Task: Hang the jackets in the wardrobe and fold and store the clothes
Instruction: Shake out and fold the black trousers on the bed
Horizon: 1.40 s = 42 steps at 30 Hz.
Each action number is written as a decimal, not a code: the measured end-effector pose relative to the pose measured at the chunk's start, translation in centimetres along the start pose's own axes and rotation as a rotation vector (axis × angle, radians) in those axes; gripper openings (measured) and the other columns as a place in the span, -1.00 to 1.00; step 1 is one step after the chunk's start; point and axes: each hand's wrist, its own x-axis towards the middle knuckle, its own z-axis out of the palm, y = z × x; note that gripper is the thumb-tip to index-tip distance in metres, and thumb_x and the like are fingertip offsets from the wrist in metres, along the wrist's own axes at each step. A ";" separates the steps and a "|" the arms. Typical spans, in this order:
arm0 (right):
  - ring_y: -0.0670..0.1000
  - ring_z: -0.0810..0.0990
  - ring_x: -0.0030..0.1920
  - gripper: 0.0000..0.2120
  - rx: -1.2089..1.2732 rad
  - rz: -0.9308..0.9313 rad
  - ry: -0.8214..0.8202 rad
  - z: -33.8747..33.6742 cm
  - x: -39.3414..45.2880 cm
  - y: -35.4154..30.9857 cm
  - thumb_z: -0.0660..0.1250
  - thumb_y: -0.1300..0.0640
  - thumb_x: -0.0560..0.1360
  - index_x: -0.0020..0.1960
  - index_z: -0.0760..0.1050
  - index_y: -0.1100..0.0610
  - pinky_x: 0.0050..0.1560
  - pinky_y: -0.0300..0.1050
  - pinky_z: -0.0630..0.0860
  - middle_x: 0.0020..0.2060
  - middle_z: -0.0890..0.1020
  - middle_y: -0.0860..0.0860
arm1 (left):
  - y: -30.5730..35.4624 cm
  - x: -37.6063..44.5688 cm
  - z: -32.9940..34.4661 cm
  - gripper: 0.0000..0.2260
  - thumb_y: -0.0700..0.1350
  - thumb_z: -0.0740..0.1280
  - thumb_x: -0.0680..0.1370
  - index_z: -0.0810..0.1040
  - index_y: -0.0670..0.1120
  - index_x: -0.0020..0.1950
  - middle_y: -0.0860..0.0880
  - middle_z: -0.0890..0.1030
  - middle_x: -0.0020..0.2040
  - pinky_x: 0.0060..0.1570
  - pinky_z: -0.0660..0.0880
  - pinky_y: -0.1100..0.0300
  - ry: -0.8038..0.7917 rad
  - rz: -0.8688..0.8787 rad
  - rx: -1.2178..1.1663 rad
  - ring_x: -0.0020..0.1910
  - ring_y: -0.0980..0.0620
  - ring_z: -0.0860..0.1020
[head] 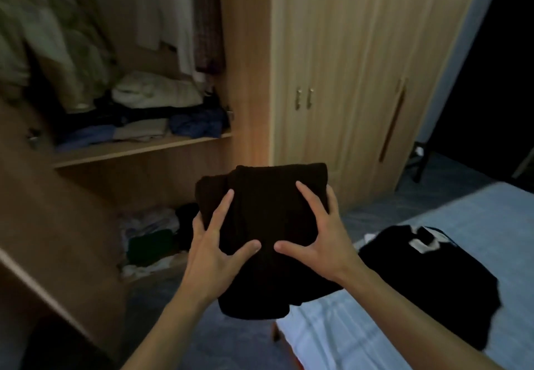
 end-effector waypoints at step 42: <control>-0.05 0.14 0.52 0.03 0.091 -0.020 -0.357 35.2 38.2 -2.9 0.60 -0.25 0.19 0.47 0.03 -0.45 0.36 -0.18 0.21 0.57 -0.02 -0.07 | -30.8 27.4 -19.7 -0.12 0.28 0.50 0.34 0.02 0.47 0.50 -0.01 0.19 0.53 0.43 0.26 -0.04 0.216 -0.304 -0.003 0.49 -0.01 0.20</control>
